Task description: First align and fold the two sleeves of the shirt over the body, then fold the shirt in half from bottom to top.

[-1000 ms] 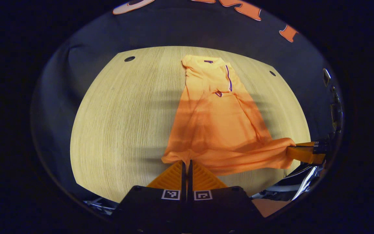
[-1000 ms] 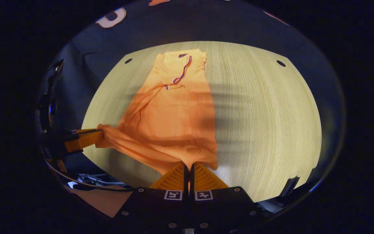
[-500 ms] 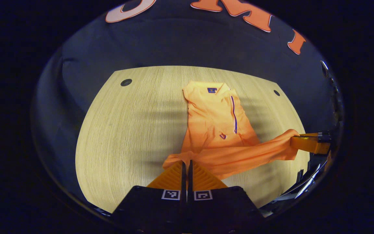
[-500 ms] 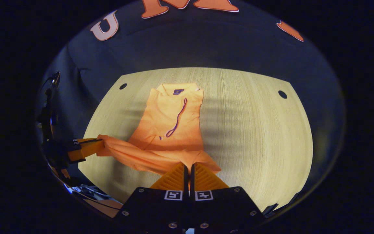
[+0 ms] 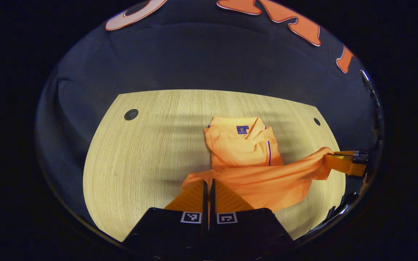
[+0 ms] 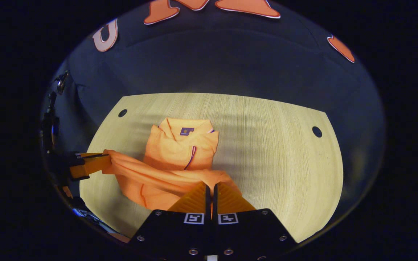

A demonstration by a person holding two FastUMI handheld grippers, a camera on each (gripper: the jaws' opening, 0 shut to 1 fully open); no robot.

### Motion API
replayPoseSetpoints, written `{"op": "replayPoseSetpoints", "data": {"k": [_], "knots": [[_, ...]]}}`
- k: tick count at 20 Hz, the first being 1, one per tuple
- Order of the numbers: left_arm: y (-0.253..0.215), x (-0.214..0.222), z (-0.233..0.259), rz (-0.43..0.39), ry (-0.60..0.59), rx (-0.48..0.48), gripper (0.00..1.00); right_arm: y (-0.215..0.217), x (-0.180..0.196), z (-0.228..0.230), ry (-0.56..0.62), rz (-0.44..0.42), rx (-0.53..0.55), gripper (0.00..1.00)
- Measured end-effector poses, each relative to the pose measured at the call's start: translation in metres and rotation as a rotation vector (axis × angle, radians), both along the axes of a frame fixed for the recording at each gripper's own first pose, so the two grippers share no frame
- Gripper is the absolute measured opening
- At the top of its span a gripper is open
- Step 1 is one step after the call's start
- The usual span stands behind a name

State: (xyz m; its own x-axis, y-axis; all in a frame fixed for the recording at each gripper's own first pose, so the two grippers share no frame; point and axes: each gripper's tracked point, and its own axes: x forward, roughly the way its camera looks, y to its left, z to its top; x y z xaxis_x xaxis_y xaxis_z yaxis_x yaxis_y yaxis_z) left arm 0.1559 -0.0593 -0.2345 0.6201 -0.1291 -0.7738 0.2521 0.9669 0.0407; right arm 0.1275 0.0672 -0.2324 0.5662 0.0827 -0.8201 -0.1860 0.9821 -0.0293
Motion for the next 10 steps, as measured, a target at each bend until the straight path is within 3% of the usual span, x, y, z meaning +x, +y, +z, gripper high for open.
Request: {"op": "replayPoseSetpoints", "data": {"k": [10], "knots": [[-0.010, 0.095, -0.027, 0.020, 0.009, 0.053, 0.01, 0.002, 0.078, -0.039, 0.004, -0.064, -0.008, 0.00]]}}
